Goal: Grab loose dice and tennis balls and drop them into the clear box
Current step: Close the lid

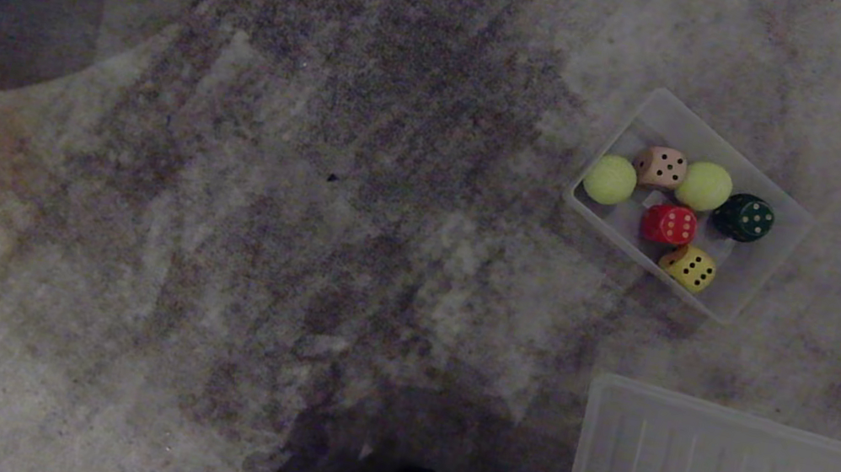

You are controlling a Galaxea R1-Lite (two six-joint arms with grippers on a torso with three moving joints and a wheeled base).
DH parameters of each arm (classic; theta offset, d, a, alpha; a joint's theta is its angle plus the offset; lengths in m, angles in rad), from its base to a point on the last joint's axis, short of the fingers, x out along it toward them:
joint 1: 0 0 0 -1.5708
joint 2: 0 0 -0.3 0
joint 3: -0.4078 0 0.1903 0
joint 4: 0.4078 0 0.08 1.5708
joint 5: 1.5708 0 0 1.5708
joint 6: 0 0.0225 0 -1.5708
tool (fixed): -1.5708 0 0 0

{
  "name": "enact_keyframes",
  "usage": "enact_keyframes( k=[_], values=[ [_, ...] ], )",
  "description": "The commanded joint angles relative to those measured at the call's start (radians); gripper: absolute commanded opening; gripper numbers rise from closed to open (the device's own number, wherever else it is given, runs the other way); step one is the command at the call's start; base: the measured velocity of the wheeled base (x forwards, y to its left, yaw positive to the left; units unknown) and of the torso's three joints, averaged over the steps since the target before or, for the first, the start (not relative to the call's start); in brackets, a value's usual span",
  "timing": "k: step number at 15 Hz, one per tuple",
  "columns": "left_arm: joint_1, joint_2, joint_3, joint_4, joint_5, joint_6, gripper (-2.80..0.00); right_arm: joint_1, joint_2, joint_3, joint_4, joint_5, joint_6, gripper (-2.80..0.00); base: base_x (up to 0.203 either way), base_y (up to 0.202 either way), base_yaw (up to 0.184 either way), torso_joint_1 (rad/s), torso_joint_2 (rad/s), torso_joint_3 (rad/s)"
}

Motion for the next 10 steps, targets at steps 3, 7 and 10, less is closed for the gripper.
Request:
enact_keyframes(
  k=[3,7,10],
  values=[
    [0.0,0.001,0.002,0.0,0.001,-0.001,-2.8,-0.006,0.241,-0.132,-0.037,-0.032,0.107,-2.8,0.0,0.0,0.0,0.0,0.0,0.0],
    [0.0,0.001,0.002,0.0,0.001,-0.001,-2.8,-0.013,0.667,-0.178,-0.383,-0.083,0.179,-2.8,0.0,0.0,0.0,0.0,0.0,0.0],
    [0.0,0.001,0.002,0.0,-0.001,-0.001,-2.8,-0.017,0.987,-0.197,-0.731,-0.112,0.209,-2.8,0.0,0.0,0.0,0.0,0.0,0.0]
  ],
)
